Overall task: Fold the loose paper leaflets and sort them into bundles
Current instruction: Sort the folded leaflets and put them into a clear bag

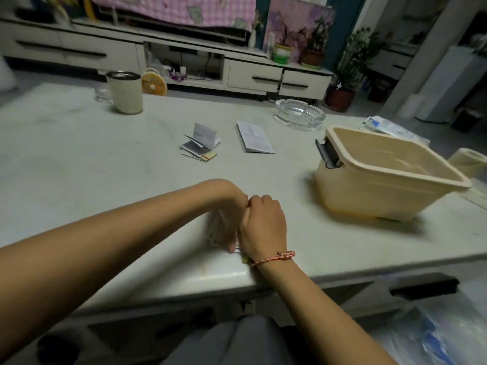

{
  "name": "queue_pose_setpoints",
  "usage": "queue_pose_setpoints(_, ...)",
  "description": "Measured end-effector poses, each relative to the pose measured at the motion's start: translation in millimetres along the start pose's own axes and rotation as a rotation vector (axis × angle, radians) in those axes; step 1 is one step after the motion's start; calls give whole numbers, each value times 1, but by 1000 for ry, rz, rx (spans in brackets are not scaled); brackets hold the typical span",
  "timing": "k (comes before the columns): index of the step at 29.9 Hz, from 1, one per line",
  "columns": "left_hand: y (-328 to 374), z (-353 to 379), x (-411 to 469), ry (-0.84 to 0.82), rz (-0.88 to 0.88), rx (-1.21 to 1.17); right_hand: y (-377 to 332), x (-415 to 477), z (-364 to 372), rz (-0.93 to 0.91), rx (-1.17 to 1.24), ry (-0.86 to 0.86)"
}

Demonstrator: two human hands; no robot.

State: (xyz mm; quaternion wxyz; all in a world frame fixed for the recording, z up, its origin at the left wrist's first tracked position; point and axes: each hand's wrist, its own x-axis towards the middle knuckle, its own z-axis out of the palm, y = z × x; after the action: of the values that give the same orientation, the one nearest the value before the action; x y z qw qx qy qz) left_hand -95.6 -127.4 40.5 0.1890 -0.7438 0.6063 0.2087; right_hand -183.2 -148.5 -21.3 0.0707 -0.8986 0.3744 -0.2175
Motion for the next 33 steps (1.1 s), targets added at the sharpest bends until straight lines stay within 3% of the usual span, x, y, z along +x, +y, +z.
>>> queue_pose_setpoints(2, 4, 0, 5, -10, 9, 92, 3, -2, 0, 2, -25, -56)
queue_pose_setpoints(4, 7, 1, -1, 15, -19, 122, 3, -4, -3, 10, -9, 10)
queue_pose_setpoints(6, 9, 0, -11, 86, 0, 73, 2, -5, -7, 20, 7, 58)
queue_pose_setpoints(9, 1, 9, -12, 142, -1, -130, 1, -2, -8, 122, 57, -80)
queue_pose_setpoints(19, -12, 10, -13, 83, -77, -119, 0, -3, -8, 82, -24, -57)
queue_pose_setpoints(23, -2, 5, -10, 57, 12, -93, -1, -5, -9, 113, -5, -33)
queue_pose_setpoints(27, -7, 7, -7, 38, 67, -225, -1, -5, -13, 120, 19, -39)
queue_pose_setpoints(30, -13, 5, -11, 40, 110, -280, -2, 3, -10, 43, -51, 205)
queue_pose_setpoints(33, -23, 2, -18, 218, 182, -458, 4, 18, -8, -136, -151, 537)
